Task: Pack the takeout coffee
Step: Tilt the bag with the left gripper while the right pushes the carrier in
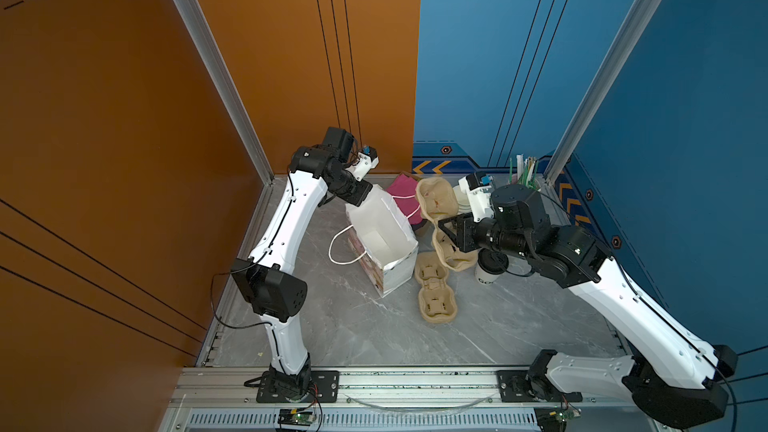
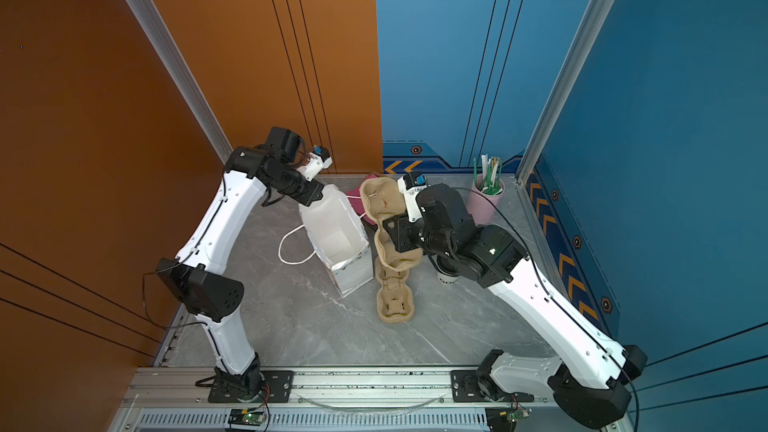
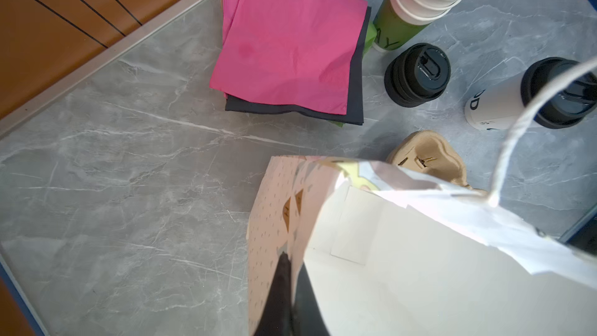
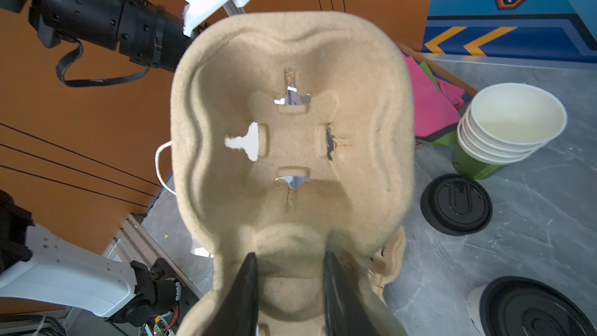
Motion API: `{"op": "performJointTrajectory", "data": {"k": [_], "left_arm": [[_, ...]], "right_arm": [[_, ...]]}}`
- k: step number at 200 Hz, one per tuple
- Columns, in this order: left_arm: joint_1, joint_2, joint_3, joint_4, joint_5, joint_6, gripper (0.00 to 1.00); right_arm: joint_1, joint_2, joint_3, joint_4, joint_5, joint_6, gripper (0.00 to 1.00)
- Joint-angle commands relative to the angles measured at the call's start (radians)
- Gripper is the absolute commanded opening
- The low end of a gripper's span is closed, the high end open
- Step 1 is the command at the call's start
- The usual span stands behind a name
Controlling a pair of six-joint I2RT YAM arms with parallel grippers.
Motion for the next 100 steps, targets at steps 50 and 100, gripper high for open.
{"op": "performJointTrajectory", "data": {"k": [50,100], "left_arm": [[-0.006,-0.135,-0.066,-0.016,0.047,-0.096,0.00],[-0.005,-0.160,-0.116,-0.015,0.058,-0.105,0.00]], "right_arm": [[0.111,0.120,0.065,0.331,-0.014,-0.064,0.26],[0.154,0.190,-0.027,0.564,-0.017,-0.182,0.26]]}}
